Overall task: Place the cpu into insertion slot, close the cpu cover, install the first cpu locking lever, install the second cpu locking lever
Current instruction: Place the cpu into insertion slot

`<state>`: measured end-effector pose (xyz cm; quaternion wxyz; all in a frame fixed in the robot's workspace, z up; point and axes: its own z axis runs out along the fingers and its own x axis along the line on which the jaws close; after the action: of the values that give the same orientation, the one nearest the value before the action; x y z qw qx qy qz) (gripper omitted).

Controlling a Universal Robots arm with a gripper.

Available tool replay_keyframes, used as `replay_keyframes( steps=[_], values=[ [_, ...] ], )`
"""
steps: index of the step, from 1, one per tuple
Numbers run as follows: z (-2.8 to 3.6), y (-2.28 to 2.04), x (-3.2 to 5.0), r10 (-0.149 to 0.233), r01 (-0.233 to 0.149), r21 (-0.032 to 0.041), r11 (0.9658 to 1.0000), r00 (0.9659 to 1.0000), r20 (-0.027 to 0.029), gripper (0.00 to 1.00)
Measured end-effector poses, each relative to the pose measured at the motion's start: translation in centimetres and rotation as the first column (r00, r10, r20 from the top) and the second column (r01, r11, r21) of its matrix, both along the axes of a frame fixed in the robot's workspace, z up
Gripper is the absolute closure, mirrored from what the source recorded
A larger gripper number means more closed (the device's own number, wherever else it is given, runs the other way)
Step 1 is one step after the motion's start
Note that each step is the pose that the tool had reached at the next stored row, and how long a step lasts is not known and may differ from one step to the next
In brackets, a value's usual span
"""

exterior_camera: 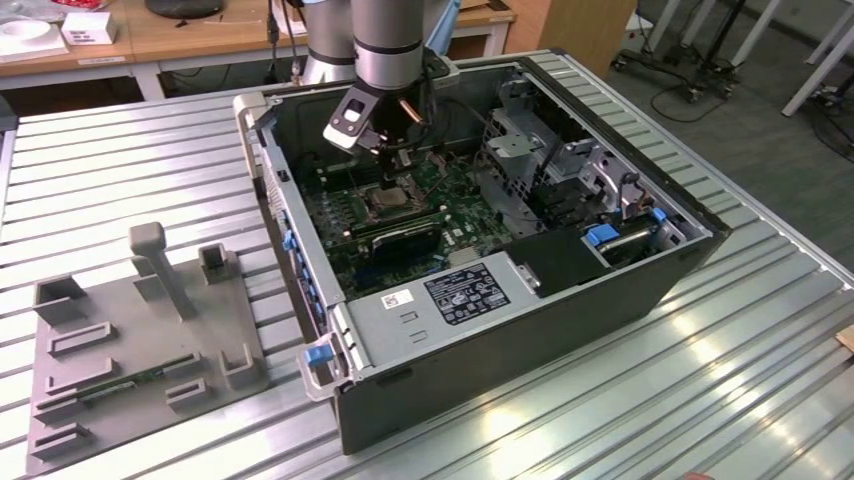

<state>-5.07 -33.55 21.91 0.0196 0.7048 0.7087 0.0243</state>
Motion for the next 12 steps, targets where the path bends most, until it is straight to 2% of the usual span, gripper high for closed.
replay_keyframes(
  steps=[12],
  values=[
    [-0.01, 0.00, 0.00, 0.000, 0.000, 0.0002, 1.0000, 1.0000, -0.0095, 0.89]
  ],
)
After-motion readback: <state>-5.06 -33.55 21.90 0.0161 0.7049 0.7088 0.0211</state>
